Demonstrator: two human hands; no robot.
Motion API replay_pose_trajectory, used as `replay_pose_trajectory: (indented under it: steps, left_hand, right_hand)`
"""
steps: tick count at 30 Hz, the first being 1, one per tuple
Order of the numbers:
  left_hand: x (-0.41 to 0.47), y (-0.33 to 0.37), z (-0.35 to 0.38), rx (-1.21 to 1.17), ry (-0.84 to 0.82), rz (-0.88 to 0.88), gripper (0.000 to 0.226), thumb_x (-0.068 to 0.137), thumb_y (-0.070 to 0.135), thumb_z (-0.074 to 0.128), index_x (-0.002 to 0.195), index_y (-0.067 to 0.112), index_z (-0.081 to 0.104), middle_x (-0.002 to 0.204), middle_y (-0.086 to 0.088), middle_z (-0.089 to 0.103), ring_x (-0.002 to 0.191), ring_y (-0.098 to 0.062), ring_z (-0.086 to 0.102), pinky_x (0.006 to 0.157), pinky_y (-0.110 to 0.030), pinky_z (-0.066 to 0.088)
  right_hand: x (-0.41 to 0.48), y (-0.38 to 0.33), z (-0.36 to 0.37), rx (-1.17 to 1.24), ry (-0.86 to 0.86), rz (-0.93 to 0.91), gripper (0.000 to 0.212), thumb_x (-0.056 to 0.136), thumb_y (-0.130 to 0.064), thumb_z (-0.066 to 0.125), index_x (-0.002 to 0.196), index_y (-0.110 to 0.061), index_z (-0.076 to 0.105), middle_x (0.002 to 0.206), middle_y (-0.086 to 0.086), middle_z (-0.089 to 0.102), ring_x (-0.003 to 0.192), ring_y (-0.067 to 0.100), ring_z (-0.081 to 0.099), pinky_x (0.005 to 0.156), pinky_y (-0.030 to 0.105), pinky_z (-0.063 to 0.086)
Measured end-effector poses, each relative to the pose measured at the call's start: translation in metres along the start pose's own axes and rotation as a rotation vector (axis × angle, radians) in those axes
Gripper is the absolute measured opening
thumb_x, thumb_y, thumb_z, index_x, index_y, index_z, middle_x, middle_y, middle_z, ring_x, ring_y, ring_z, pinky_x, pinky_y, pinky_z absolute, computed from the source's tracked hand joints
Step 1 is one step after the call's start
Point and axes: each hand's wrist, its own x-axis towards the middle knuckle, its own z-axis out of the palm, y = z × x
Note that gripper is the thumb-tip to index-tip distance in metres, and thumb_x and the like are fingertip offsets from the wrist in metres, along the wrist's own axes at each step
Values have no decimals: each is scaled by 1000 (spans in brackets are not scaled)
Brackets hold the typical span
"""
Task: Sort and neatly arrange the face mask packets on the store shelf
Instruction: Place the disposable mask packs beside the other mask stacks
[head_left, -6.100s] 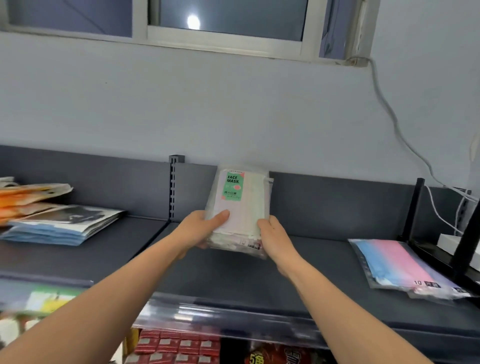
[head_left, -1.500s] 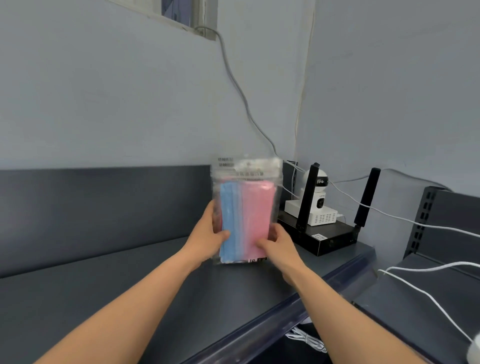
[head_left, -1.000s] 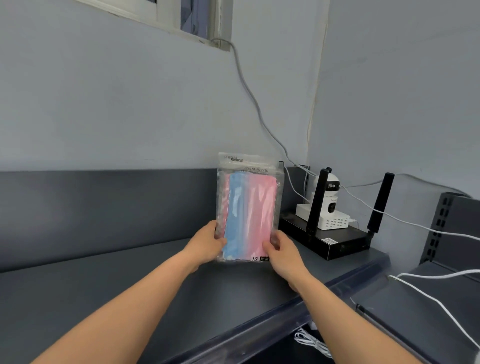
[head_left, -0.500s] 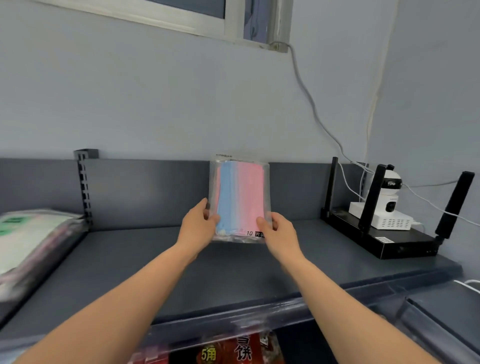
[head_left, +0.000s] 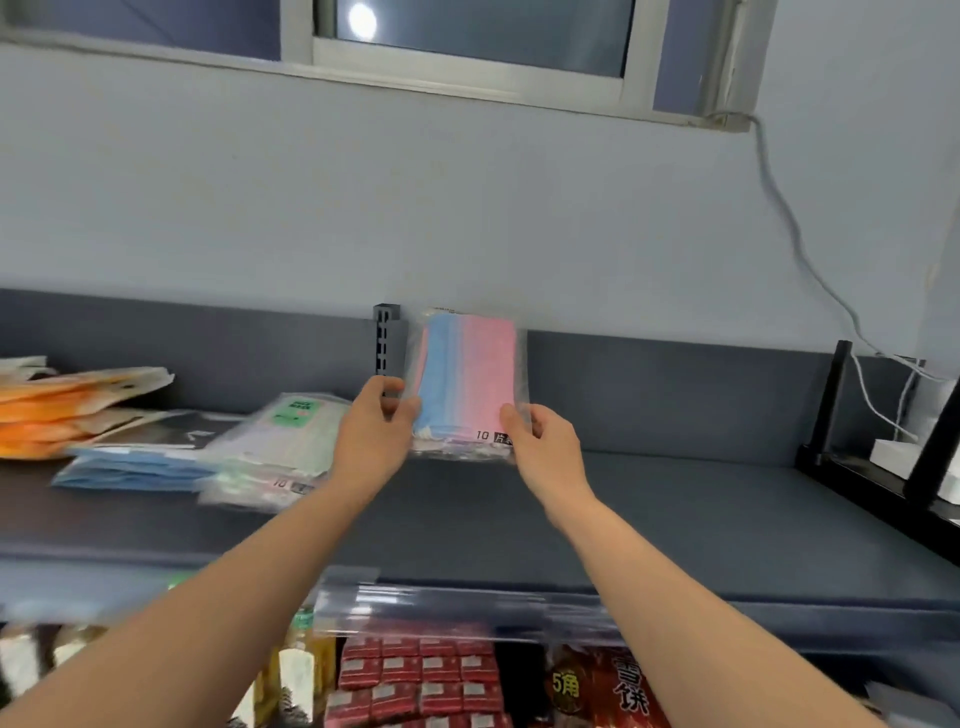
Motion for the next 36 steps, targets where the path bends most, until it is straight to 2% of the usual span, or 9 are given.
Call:
replay_pose_trajectory:
  steps: [4, 6, 12, 20, 24, 27, 29, 33, 36]
  left_hand:
    - [4, -18, -64, 65, 34, -10, 25, 95, 29, 54, 117, 16, 57, 99, -1, 65, 89, -21, 62, 77, -32, 46]
    - [6, -26, -94, 116, 32, -31, 27, 97, 31, 52, 120, 17, 56, 100, 1, 64, 87, -21, 62, 76, -31, 46]
    - [21, -50, -159, 183, -8, -70, 30, 100, 32, 45, 120, 15, 59, 106, 2, 61, 94, -17, 56, 82, -31, 43]
    - [34, -72, -183, 169, -141, -133, 36, 101, 30, 33, 101, 10, 63, 105, -9, 66, 101, -28, 57, 80, -35, 39]
    - [42, -83, -180, 160, -182, -133, 34, 102, 34, 32, 98, 15, 61, 101, 0, 62, 97, -20, 54, 82, -32, 38]
    - [45, -88, -175, 172, -187, -126, 33, 103, 35, 31, 86, 17, 54, 86, 4, 57, 88, -18, 51, 77, -32, 36]
    - [48, -90, -171, 171, -189, -135, 35, 103, 37, 31, 95, 15, 58, 91, 4, 59, 93, -19, 53, 80, -33, 38]
    - [48, -91, -165, 122, -171, -132, 38, 104, 36, 30, 99, 11, 58, 98, -1, 64, 94, -19, 55, 80, -33, 39]
    - [43, -92, -161, 17, -174, -135, 31, 104, 37, 30, 94, 27, 58, 89, 14, 59, 93, -11, 54, 77, -28, 41]
  right_hand:
    - [-14, -20, 59, 31, -53, 27, 42, 96, -42, 51, 87, -2, 60, 76, 9, 59, 70, 15, 51, 70, 33, 44]
    - [-21, -31, 86, 48, -72, 38, 49, 95, -44, 50, 89, 4, 57, 73, 8, 51, 69, 18, 47, 67, 33, 40]
    - [-35, -55, 148, 54, -107, 79, 40, 94, -48, 50, 75, -14, 45, 73, 7, 44, 68, 20, 43, 66, 34, 38]
    - [-33, -63, 180, 21, -93, 154, 48, 96, -50, 49, 63, -18, 33, 67, 8, 37, 64, 21, 37, 65, 33, 34]
    - [-22, -54, 188, -25, -79, 185, 50, 96, -50, 48, 62, -19, 31, 63, 5, 36, 64, 21, 38, 64, 33, 34]
    - [-16, -46, 191, -73, -100, 179, 43, 97, -51, 45, 73, -14, 45, 70, 3, 47, 68, 21, 45, 66, 35, 40]
    - [-13, -41, 193, -87, -118, 176, 38, 97, -52, 44, 99, -16, 54, 88, 2, 61, 76, 19, 54, 71, 36, 47]
    - [-10, -37, 194, -196, -91, 133, 46, 98, -54, 38, 122, -17, 53, 112, 1, 63, 96, 20, 59, 77, 34, 45]
    - [-13, -37, 193, -210, -54, 102, 47, 100, -53, 34, 128, -21, 52, 119, 0, 62, 103, 20, 59, 86, 37, 48]
